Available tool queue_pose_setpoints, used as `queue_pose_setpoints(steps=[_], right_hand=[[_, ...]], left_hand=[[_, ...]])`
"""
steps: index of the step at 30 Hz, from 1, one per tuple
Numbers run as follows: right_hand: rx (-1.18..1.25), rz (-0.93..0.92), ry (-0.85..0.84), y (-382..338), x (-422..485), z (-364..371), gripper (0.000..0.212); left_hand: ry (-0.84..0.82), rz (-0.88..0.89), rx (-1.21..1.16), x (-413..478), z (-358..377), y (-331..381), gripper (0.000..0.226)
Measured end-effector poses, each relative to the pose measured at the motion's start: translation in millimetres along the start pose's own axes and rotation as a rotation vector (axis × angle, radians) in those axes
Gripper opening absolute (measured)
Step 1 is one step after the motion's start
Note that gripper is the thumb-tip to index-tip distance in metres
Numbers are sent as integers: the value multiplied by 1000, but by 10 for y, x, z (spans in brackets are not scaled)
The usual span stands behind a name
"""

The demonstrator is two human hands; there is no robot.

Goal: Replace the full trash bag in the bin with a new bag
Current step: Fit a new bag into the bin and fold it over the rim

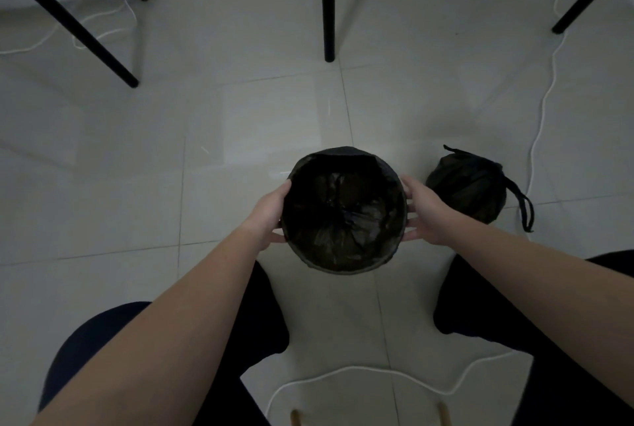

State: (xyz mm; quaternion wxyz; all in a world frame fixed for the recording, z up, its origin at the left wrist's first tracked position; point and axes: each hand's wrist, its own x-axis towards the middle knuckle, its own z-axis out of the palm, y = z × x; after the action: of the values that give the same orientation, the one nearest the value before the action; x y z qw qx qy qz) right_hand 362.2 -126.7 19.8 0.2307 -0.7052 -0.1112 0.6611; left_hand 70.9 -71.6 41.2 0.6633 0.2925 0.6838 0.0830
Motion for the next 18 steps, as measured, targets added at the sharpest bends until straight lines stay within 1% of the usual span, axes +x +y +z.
queue_pose_setpoints(steps=[1,3,5,6,7,8,9,10,11,13,14,16,18], right_hand=[[8,20,-11,-5,28,22,54],[34,80,-25,-21,110,31,67],[36,156,-12,-83,205,-9,79],[-8,167,35,-135,245,-40,82],[-72,139,114,-198,282,-68,83],[-123,74,199,-272,317,-83,83],[-152,0,244,-340,351,-83,80],[-144,-50,231,-399,379,-60,75],[-119,-69,180,-438,388,-19,69],[-105,-54,97,-448,394,69,59],[-110,-40,90,-429,395,96,58],[-117,12,94,-375,408,84,61],[-141,100,85,-345,418,16,72]], left_hand=[[-16,-9,-23,20,-10,14,54],[-51,-32,-95,91,-38,20,53],[-45,-74,-158,205,-91,19,61],[-18,-96,-144,263,-116,19,66],[19,-124,-99,308,-143,20,72],[50,-160,-46,338,-167,27,75],[62,-198,-3,352,-181,34,77],[50,-234,21,349,-185,39,76],[24,-260,19,328,-177,48,74],[-24,-258,-37,284,-139,70,68],[-32,-232,-72,283,-124,77,64],[-26,-159,-188,318,-118,75,64],[-1,-104,-347,390,-154,64,68]])
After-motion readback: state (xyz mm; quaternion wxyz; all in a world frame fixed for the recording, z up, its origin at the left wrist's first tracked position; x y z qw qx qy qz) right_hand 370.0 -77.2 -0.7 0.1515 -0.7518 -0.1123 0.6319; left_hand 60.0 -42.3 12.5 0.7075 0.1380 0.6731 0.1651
